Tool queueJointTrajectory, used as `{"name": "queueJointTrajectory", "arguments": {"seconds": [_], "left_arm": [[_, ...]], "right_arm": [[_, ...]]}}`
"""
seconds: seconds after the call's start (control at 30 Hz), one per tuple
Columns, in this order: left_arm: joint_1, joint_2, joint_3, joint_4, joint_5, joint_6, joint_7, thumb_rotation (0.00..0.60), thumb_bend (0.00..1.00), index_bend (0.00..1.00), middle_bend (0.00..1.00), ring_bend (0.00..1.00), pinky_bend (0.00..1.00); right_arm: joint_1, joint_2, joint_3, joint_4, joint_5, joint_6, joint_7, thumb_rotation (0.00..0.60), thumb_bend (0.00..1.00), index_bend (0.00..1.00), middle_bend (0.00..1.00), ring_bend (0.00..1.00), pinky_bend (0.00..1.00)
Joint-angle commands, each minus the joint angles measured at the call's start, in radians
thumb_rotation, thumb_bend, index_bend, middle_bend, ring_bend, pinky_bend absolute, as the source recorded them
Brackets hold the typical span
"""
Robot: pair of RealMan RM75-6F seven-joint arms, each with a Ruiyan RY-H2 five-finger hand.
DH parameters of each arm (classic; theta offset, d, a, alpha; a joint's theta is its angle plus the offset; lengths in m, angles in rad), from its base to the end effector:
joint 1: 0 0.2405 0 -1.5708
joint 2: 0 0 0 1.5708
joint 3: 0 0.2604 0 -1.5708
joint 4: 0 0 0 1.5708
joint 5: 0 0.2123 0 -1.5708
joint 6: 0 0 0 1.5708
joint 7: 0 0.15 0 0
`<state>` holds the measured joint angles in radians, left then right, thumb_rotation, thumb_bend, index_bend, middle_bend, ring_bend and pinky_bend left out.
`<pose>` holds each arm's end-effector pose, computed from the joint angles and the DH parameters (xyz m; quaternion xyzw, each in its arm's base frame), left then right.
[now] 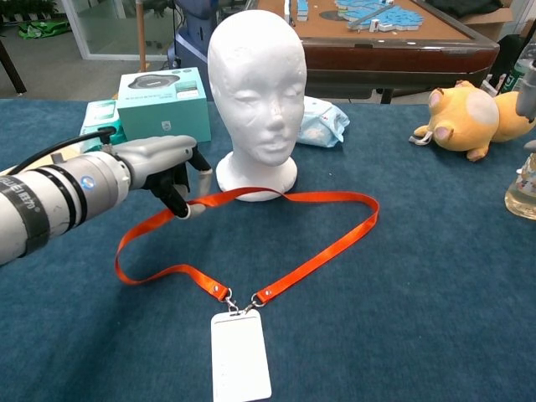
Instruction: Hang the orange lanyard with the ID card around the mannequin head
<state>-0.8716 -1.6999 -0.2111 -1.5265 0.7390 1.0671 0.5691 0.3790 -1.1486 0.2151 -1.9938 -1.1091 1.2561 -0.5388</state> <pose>-0.1039 0.3491 -0.0604 -0.7120 -0.4412 -0.3435 0.4248 -0.2000 -0.2741 0.1188 0.6443 -0.3900 0.3540 0.5545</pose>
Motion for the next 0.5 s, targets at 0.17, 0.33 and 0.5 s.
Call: {"name": "queueJointTrajectory", "arguments": {"seconds": [0.17,0.33,0.5], "left_arm": [[0.005,0.000,-0.005,-0.002,0.002,0.018,0.008,0.600,0.36,0.61,1.00,1.00,1.00],[0.009,0.001,-0.003,-0.001,0.005,0.024,0.016,0.600,0.36,0.61,1.00,1.00,1.00],[0.012,-0.002,-0.006,0.009,0.006,0.025,0.016,0.600,0.36,0.62,1.00,1.00,1.00]], "right_arm": [[0.092,-0.069,0.031,0.014,0.118,-0.034,-0.101,0.600,0.20,0.49,0.45,0.36,0.47],[0.142,-0.111,0.033,0.045,0.169,-0.047,-0.148,0.600,0.20,0.49,0.46,0.36,0.47],[0.188,-0.161,0.020,0.093,0.206,-0.053,-0.202,0.600,0.16,0.50,0.46,0.36,0.47]]}}
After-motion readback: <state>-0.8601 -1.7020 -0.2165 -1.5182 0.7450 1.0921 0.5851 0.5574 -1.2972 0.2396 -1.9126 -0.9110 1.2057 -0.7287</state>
